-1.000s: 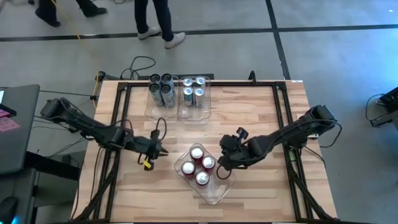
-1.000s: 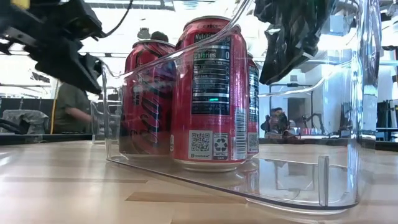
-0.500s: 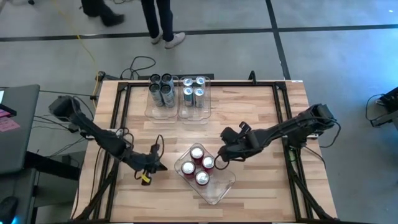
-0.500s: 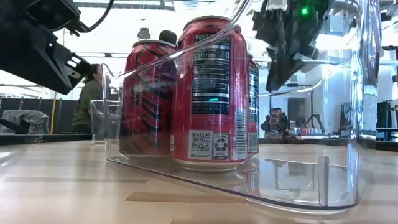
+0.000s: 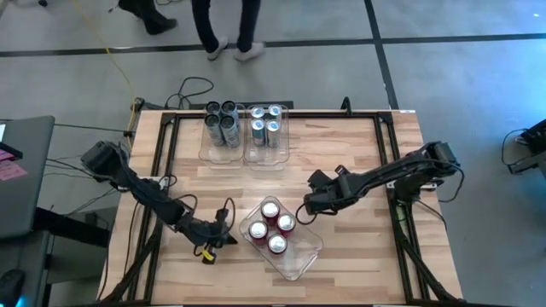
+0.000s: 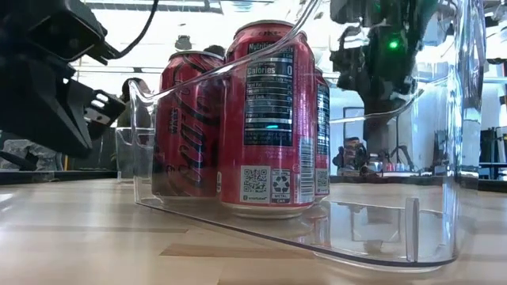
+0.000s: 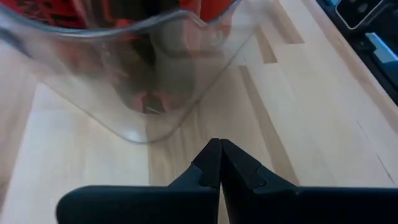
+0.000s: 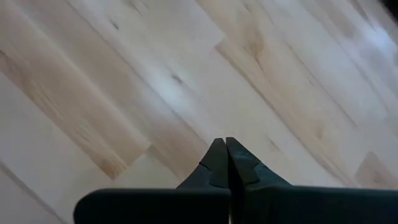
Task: Sort soda cans
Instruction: Move the bottom transparent bin from the bottom to the top right
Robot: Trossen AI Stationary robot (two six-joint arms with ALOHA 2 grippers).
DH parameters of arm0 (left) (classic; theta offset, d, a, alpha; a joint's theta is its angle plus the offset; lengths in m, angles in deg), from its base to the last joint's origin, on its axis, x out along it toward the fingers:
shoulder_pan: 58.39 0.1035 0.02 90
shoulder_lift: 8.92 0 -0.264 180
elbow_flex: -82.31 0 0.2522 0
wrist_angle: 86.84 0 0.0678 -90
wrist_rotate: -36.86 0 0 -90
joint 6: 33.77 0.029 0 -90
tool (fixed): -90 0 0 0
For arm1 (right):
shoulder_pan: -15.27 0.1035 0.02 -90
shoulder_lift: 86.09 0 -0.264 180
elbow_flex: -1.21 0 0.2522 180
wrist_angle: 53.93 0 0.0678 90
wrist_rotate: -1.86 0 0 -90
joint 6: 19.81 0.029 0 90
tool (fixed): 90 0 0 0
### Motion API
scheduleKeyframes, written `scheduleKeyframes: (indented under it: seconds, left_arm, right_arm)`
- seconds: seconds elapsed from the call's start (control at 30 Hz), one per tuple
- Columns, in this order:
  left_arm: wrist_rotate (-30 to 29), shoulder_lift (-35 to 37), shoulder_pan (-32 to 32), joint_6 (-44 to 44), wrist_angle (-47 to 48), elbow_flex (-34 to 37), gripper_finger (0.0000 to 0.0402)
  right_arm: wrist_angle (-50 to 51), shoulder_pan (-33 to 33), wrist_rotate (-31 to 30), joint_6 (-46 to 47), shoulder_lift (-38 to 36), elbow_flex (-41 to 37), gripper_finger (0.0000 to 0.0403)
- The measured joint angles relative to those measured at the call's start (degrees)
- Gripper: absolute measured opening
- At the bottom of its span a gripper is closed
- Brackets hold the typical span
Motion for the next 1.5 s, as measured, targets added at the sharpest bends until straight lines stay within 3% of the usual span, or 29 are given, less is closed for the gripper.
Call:
scheduleKeyframes:
  seconds: [0.4, 0.7, 1.5]
  left_arm:
    - [3.3, -9.1, 4.2, 6.1, -3.7, -5.5, 0.0]
    - [3.6, -9.8, 8.0, 11.2, -3.5, -7.8, 0.0]
    - [9.5, -9.7, 21.9, 24.3, -3.6, -14.2, 0.0]
  right_arm:
    - [-1.8, 5.4, 6.1, 4.7, 0.0, -2.4, 0.0]
    - [-1.7, 10.5, 9.1, 9.3, 0.0, -2.4, 0.0]
    - [5.4, 20.1, 7.1, 25.8, 0.0, -2.4, 0.0]
